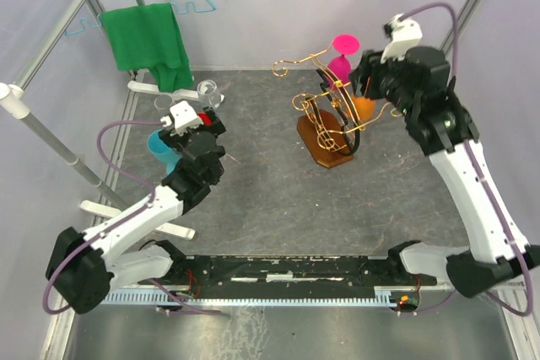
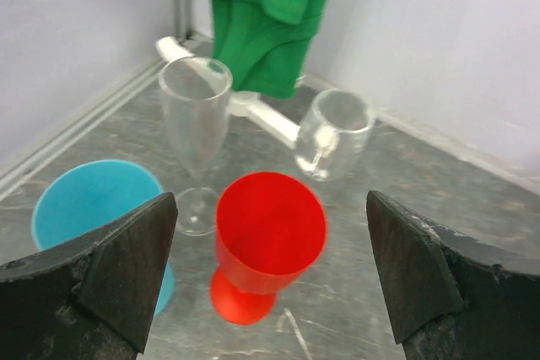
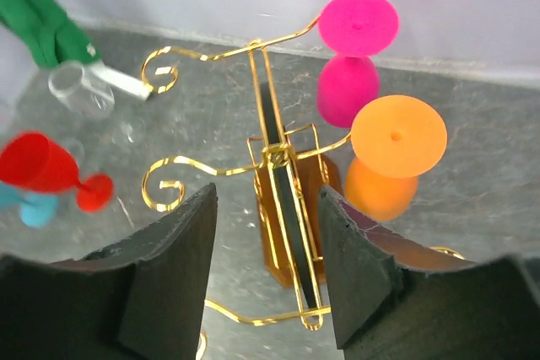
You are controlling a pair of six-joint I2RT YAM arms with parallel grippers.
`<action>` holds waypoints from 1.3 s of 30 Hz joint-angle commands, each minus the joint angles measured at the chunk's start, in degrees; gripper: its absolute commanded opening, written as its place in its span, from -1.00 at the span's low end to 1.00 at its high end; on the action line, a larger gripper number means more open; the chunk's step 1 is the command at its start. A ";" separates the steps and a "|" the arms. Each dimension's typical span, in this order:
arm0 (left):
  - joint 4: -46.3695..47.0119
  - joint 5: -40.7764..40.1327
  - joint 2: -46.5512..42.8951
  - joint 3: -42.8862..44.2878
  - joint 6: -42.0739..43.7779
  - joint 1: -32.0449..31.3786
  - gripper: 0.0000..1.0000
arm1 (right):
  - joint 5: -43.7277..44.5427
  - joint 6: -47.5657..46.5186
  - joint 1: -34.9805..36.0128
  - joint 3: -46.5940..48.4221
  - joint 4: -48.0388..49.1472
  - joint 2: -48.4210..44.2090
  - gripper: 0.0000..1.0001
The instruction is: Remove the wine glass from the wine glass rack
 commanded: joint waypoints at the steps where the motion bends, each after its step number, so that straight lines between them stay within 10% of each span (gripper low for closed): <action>1: -20.41 9.78 -5.84 7.02 -15.31 -0.52 0.98 | -10.43 17.25 -8.31 6.62 0.53 6.31 0.14; 8: -30.43 21.32 -9.62 14.07 -18.06 -0.78 0.99 | -11.44 20.01 -14.59 16.90 -3.29 17.69 0.13; 39: -35.37 27.06 -16.33 14.81 -20.42 -0.78 0.99 | -23.09 27.36 -27.70 1.24 8.61 21.95 0.03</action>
